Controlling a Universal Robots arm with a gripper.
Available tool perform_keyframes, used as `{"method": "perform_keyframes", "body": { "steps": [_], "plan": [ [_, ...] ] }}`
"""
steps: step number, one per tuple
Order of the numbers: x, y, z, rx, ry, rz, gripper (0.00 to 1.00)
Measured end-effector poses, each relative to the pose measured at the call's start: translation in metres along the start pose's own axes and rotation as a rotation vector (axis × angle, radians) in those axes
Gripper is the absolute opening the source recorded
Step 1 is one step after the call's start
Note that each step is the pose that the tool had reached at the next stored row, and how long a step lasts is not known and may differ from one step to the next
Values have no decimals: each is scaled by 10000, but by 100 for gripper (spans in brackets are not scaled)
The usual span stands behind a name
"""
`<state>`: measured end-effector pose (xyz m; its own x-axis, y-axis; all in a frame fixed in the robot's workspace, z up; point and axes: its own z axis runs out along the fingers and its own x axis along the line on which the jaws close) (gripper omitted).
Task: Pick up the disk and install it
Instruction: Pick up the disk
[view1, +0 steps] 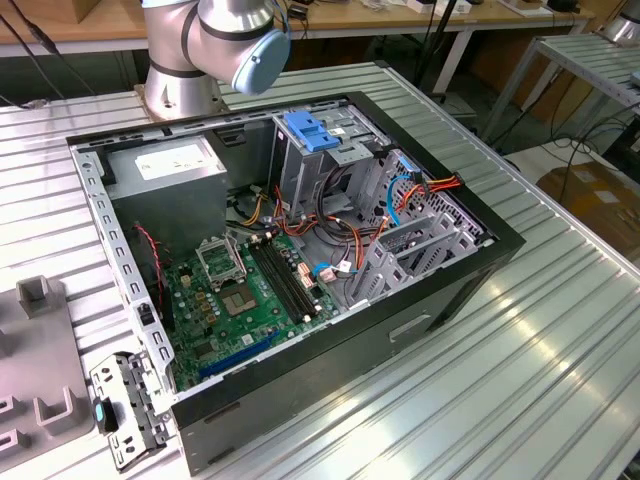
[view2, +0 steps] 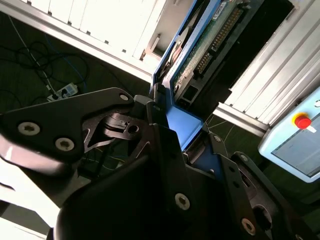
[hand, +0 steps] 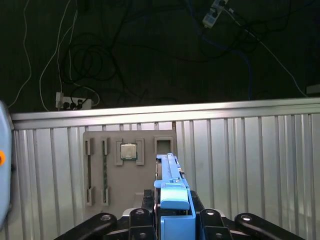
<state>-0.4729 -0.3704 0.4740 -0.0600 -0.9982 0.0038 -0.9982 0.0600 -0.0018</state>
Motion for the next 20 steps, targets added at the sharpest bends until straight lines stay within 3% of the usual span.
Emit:
{"method": "perform_keyframes", "body": {
  "steps": [5,20],
  "plan": [
    [-2,-35,0,0,0,0,37],
    [-16,-267,0,0,0,0,37]
  ]
}}
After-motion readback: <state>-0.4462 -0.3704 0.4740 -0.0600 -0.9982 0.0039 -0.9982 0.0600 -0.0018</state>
